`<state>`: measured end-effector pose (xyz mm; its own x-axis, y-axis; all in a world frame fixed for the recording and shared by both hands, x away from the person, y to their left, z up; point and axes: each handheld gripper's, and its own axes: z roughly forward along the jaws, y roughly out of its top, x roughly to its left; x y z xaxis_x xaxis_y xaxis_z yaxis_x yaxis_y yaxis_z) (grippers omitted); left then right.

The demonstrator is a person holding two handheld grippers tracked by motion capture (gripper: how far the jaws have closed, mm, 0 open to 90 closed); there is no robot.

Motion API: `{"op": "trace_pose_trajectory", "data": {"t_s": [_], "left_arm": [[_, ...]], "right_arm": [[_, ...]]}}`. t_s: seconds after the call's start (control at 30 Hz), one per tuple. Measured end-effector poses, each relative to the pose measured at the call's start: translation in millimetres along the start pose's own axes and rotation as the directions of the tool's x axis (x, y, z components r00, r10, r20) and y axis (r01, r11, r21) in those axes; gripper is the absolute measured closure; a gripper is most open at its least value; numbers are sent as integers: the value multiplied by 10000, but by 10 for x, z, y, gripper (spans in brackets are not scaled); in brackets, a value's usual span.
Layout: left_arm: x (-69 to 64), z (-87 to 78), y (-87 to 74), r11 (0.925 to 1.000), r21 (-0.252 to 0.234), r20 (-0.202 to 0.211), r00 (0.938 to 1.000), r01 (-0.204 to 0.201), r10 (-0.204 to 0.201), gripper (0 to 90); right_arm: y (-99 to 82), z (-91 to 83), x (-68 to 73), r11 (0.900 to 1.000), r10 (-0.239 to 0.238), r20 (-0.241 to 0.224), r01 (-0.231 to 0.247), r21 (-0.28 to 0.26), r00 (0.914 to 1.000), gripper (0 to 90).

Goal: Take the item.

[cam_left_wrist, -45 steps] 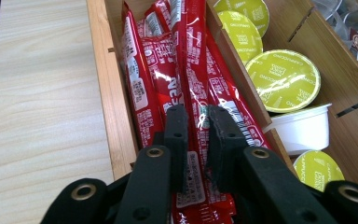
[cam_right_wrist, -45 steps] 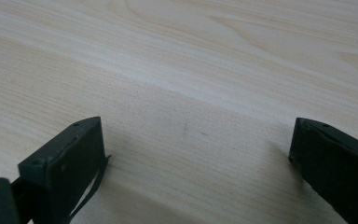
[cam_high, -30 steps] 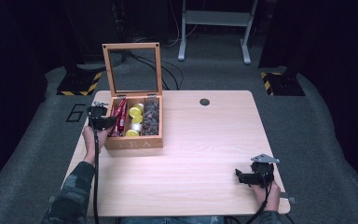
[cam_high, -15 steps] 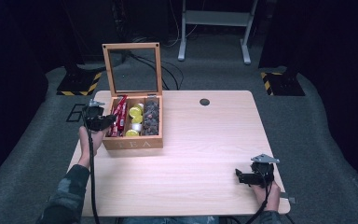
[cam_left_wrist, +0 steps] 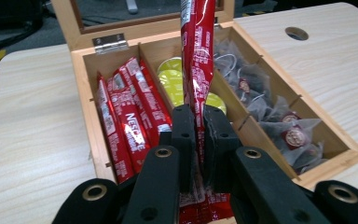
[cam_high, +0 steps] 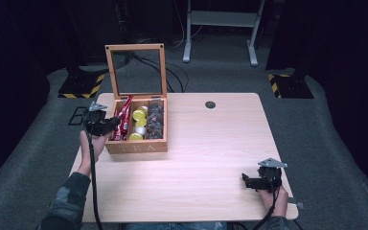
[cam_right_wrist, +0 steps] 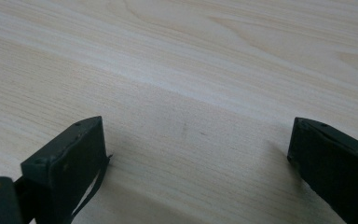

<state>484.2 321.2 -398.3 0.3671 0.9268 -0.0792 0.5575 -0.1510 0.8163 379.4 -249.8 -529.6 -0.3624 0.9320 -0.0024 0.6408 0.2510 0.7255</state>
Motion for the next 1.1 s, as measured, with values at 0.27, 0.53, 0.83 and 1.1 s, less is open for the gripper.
{"op": "trace_pose_trajectory", "data": {"t_s": [0.27, 0.53, 0.83, 1.1], "left_arm": [[-121, -39, -4, 9988, -68, 26, 9988, -494, 495, 835], [-242, -34, -6, 9971, -128, 265, 9968, -745, 748, 835], [-408, -40, 23, 9939, -336, 640, 9922, -1046, 1066, 835], [-559, -6, 89, 9908, -449, 937, 9869, -1273, 1311, 834]], "right_arm": [[0, 0, 1, 10000, 4, 4, -4, -3, 10000, 37], [-1, -1, 1, 10000, -14, -5, 14, -21, 10000, 41], [-1, -2, 1, 10000, 0, 4, 0, -22, 10000, 43], [-1, -3, 1, 10000, -2, 1, 2, -23, 10000, 44]]}}
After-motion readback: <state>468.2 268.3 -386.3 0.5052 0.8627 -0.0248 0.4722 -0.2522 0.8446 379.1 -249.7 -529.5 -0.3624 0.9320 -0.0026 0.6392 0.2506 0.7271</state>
